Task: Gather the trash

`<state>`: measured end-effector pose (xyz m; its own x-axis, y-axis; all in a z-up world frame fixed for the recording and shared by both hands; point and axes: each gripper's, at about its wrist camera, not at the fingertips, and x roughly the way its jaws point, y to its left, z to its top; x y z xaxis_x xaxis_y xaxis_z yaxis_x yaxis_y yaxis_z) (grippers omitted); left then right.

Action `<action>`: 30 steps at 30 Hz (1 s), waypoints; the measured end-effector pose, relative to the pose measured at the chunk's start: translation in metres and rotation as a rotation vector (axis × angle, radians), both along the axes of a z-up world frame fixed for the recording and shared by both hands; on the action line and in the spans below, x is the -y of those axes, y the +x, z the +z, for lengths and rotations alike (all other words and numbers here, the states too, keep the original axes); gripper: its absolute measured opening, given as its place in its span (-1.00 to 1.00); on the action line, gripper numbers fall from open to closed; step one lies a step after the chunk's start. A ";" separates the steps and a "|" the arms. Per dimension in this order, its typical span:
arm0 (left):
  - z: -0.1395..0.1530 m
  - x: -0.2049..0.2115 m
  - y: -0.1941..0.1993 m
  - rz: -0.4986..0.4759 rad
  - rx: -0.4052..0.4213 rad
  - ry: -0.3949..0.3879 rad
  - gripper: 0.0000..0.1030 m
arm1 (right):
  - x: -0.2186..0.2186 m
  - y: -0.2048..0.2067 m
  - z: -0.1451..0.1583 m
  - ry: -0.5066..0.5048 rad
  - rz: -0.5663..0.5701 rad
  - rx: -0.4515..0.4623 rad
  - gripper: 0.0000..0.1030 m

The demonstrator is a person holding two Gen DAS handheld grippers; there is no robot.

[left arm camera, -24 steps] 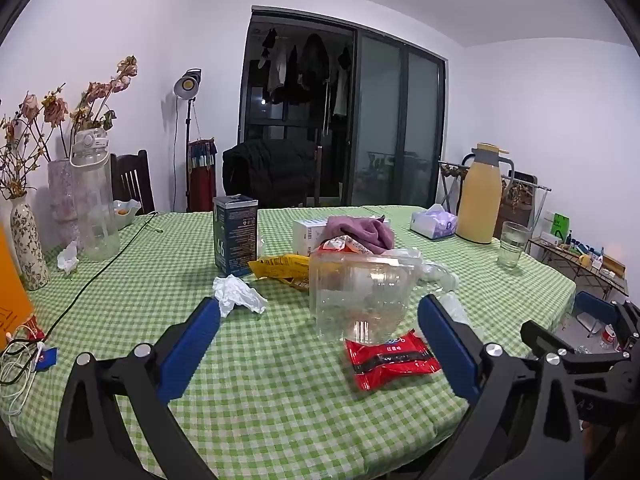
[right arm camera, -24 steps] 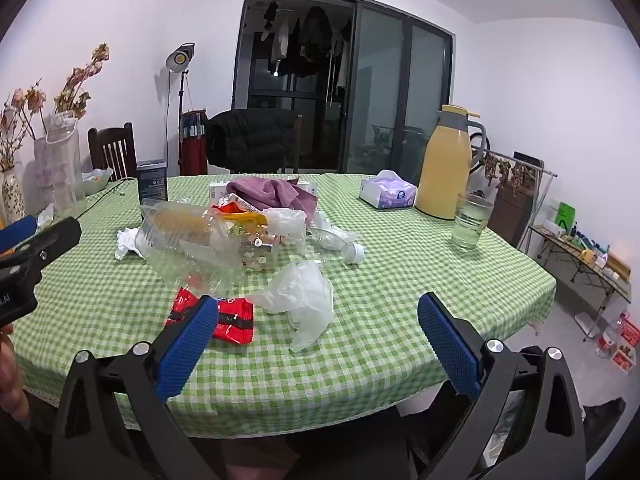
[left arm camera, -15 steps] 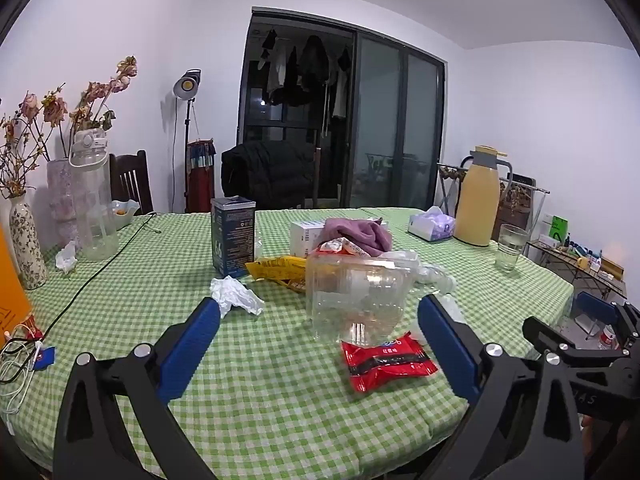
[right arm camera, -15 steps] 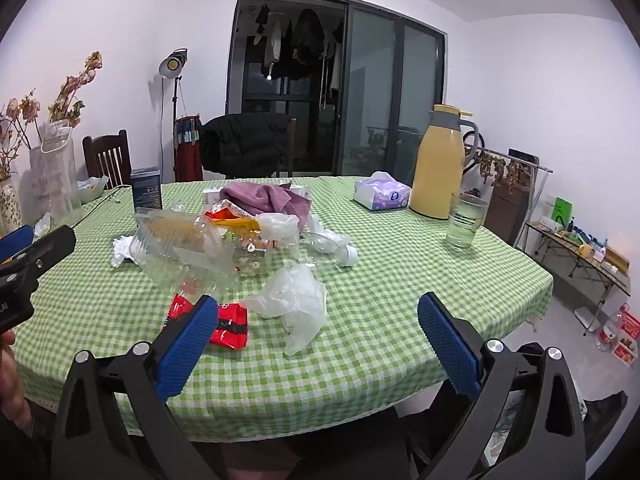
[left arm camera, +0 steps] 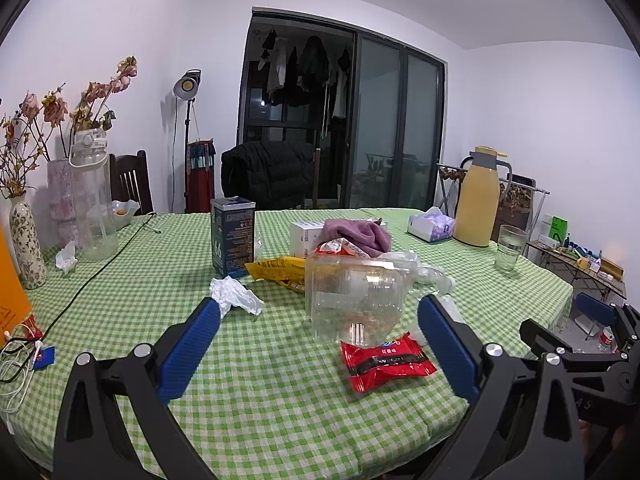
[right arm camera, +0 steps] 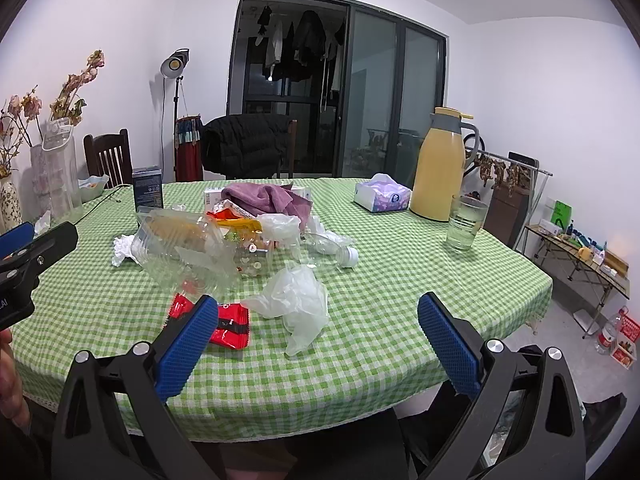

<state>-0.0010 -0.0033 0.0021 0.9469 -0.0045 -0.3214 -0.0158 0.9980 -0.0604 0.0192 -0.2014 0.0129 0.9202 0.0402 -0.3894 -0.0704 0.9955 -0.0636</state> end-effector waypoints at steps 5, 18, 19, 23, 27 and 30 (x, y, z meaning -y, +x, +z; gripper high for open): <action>0.000 0.001 -0.002 0.004 0.009 0.012 0.86 | 0.000 0.000 0.000 0.000 0.000 0.003 0.87; 0.003 0.001 -0.006 0.018 0.025 0.013 0.86 | -0.002 -0.001 0.000 0.000 0.001 0.011 0.87; 0.003 0.001 -0.006 0.018 0.027 0.013 0.86 | -0.002 -0.001 0.000 0.002 0.001 0.012 0.87; 0.003 0.001 -0.006 0.017 0.025 0.010 0.86 | -0.002 -0.002 0.000 0.001 0.001 0.013 0.87; 0.003 0.003 -0.006 0.014 0.020 0.009 0.86 | -0.002 -0.002 0.001 0.002 0.003 0.016 0.87; 0.003 0.006 -0.006 0.011 0.019 0.011 0.86 | -0.002 -0.002 0.001 0.002 0.004 0.015 0.87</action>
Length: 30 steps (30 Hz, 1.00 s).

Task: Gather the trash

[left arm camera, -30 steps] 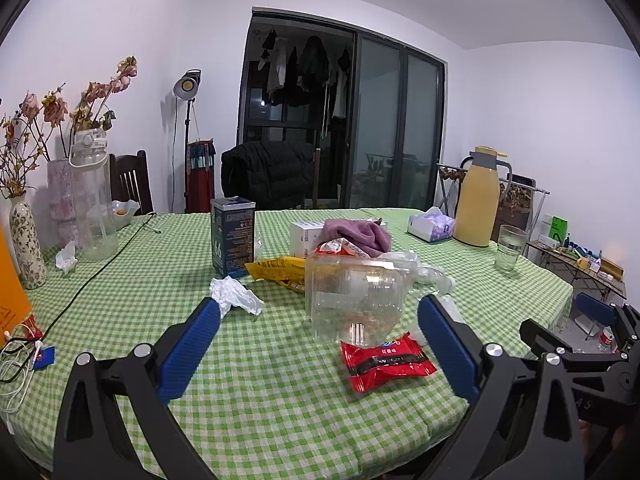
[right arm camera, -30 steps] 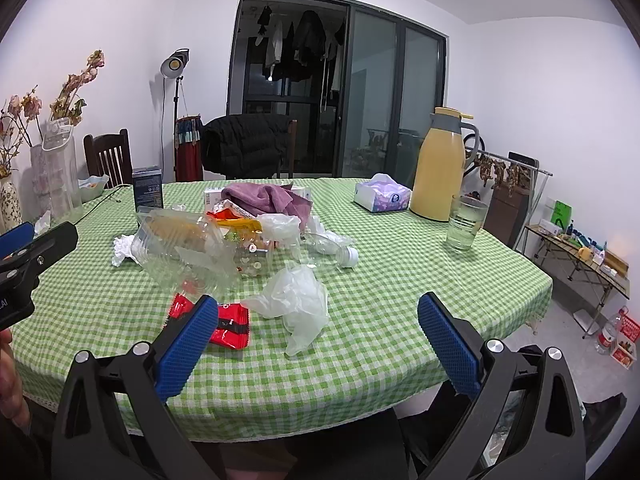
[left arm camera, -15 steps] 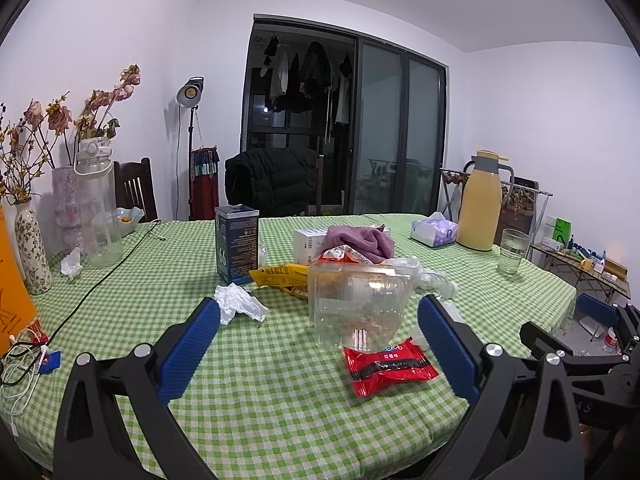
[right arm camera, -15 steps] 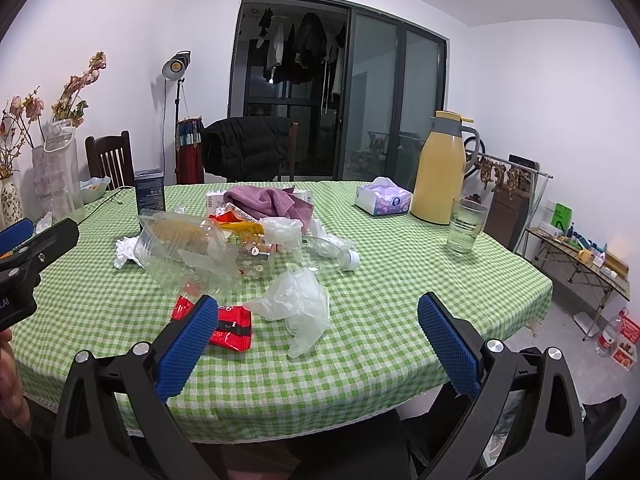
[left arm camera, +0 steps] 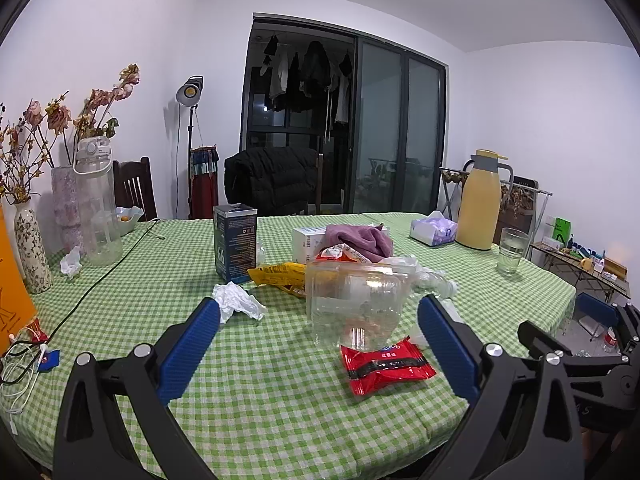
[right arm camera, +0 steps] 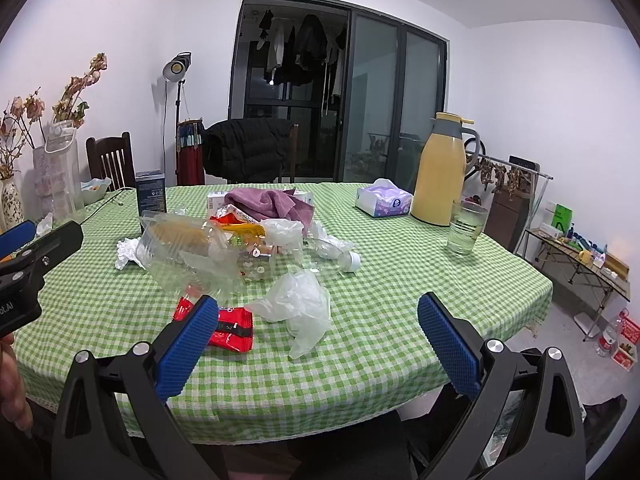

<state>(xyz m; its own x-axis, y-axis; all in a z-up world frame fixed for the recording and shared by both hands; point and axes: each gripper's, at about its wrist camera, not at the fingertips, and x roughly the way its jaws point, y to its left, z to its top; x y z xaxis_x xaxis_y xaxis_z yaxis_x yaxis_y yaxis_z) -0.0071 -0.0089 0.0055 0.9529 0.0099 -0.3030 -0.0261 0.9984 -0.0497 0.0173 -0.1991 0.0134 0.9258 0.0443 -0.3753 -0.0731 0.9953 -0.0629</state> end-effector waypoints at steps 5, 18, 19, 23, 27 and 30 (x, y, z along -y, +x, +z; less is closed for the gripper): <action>0.000 0.003 0.000 -0.008 -0.002 -0.001 0.86 | 0.000 0.000 0.000 -0.001 -0.001 -0.002 0.87; 0.001 0.003 -0.001 -0.012 0.002 0.002 0.86 | 0.002 0.000 0.000 0.003 -0.007 0.008 0.87; 0.001 0.003 -0.001 -0.012 0.003 0.002 0.86 | 0.002 0.000 0.000 0.003 -0.007 0.008 0.87; 0.001 0.003 -0.001 -0.013 0.003 0.003 0.86 | 0.002 0.000 0.000 0.003 -0.007 0.009 0.87; 0.001 0.002 0.000 -0.017 0.001 0.002 0.86 | 0.002 -0.001 0.000 0.004 -0.011 0.011 0.87; 0.001 0.003 0.000 -0.020 -0.003 -0.001 0.86 | 0.002 0.000 0.000 0.006 -0.013 0.010 0.87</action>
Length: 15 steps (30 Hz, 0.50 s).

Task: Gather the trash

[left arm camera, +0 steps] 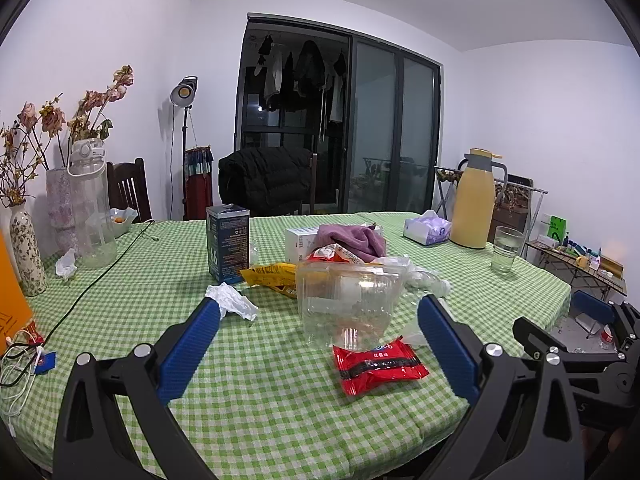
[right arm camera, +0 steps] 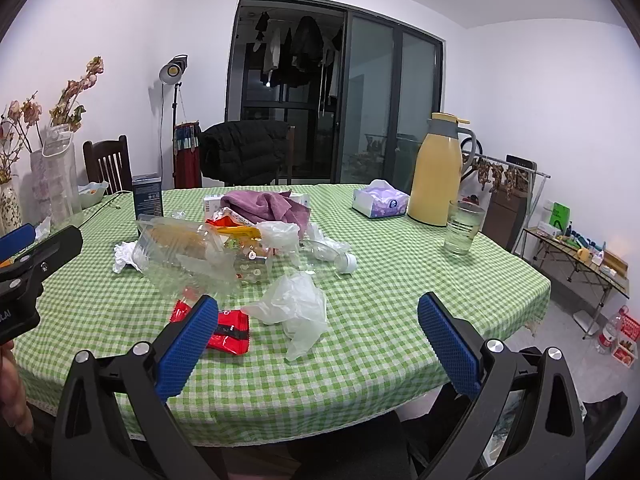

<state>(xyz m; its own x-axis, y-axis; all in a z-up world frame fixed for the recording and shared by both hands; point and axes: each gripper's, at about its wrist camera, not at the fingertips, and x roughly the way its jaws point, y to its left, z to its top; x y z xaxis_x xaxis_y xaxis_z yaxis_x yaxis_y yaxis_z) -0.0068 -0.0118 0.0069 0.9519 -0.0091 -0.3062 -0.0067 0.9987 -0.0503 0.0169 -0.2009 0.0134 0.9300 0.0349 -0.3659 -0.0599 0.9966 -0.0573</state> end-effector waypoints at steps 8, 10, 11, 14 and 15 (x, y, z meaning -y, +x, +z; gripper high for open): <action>0.001 0.001 0.001 -0.002 -0.002 0.003 0.86 | 0.000 0.001 0.000 0.001 -0.002 0.001 0.87; 0.000 0.001 0.001 -0.004 -0.004 0.001 0.86 | 0.000 0.000 0.000 0.001 -0.002 0.001 0.87; 0.000 0.001 0.001 -0.004 -0.004 0.001 0.86 | 0.001 0.000 0.000 0.002 -0.003 0.002 0.87; -0.002 0.001 0.003 -0.004 -0.010 0.002 0.86 | 0.002 0.002 -0.001 0.004 -0.008 0.001 0.87; -0.003 0.001 0.003 -0.004 -0.013 0.001 0.86 | 0.003 0.002 -0.001 0.005 -0.010 0.001 0.87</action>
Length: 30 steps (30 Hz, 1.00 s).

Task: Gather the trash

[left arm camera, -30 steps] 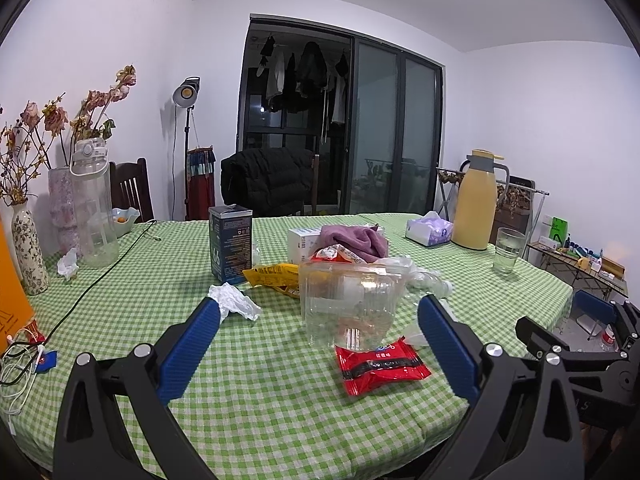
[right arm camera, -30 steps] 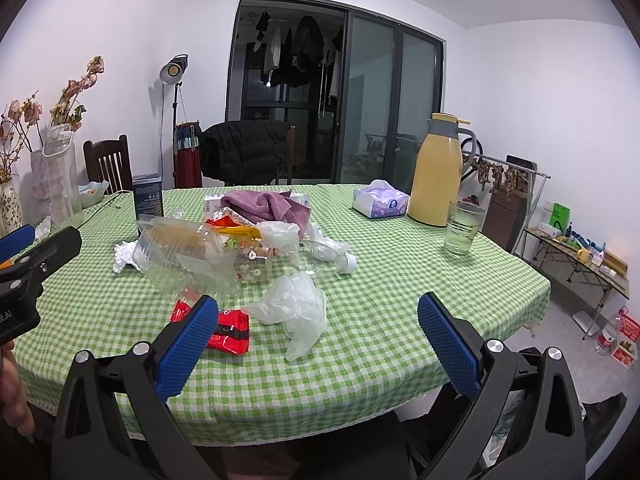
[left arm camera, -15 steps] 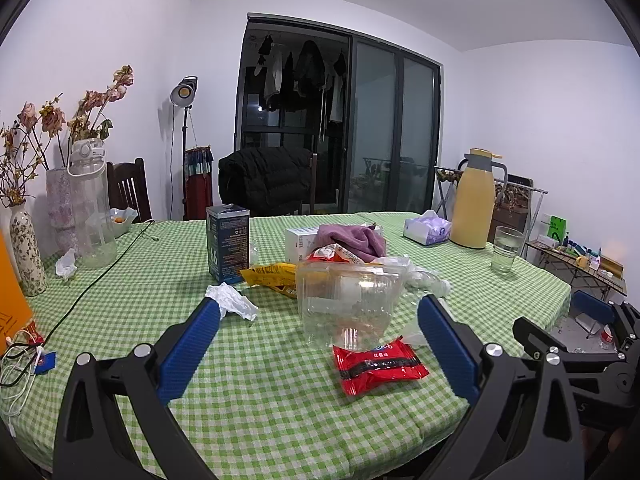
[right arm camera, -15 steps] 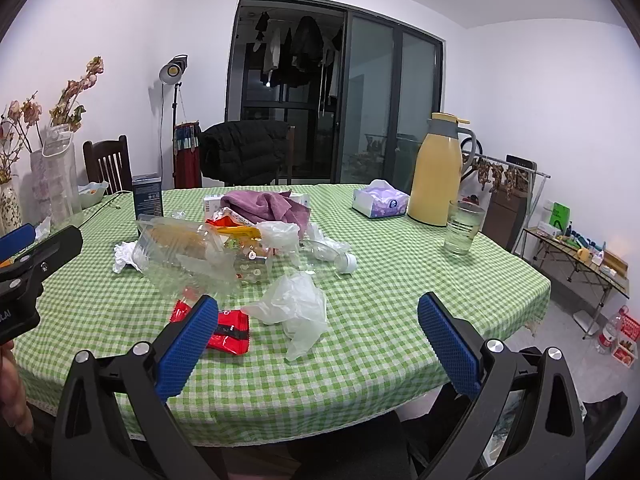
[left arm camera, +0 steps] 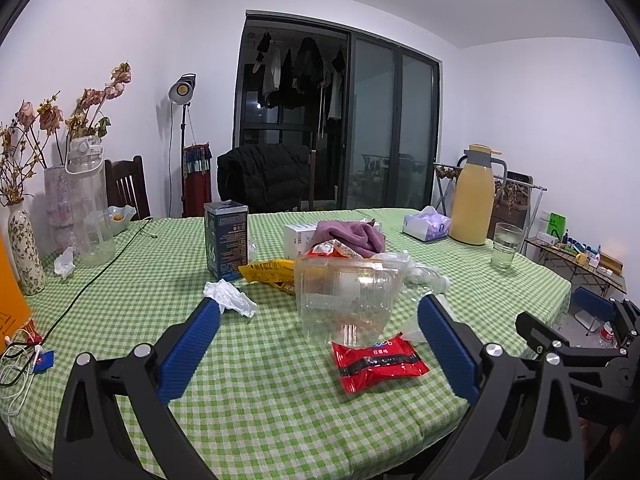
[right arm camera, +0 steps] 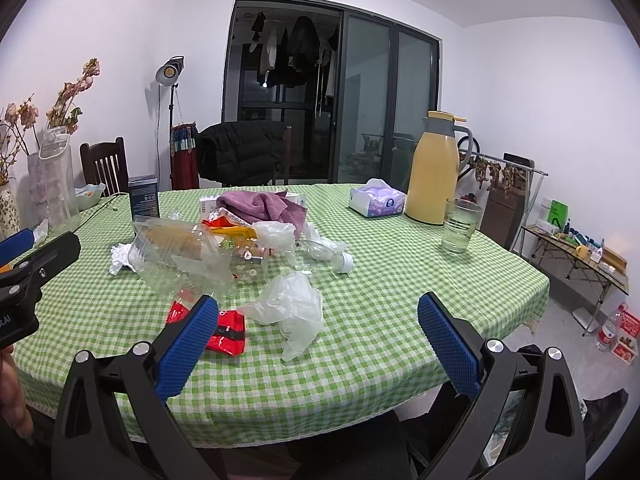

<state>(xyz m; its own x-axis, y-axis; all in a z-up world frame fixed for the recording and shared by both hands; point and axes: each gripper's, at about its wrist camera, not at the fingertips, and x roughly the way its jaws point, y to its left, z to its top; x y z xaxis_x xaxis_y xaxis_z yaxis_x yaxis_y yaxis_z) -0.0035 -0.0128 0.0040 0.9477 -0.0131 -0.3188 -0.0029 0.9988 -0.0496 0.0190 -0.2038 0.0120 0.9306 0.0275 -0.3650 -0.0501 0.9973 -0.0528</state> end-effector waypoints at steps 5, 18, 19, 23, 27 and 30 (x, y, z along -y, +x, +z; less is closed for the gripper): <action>-0.005 -0.002 0.004 -0.004 -0.022 -0.017 0.86 | 0.000 0.001 -0.002 -0.005 -0.005 -0.005 0.87; -0.022 -0.006 0.040 -0.057 -0.075 -0.015 0.87 | 0.008 0.014 -0.009 0.000 -0.017 -0.019 0.87; -0.023 -0.008 0.044 -0.055 -0.080 -0.006 0.87 | 0.010 0.016 -0.011 0.011 -0.015 -0.026 0.87; -0.030 -0.013 0.056 -0.047 -0.109 0.006 0.86 | 0.024 0.027 -0.021 0.117 0.014 -0.059 0.87; -0.037 -0.013 0.064 -0.050 -0.135 -0.003 0.87 | 0.027 0.039 -0.035 0.122 0.074 -0.074 0.87; -0.043 -0.007 0.067 -0.072 -0.147 0.006 0.86 | 0.024 0.049 -0.045 0.108 0.112 -0.122 0.87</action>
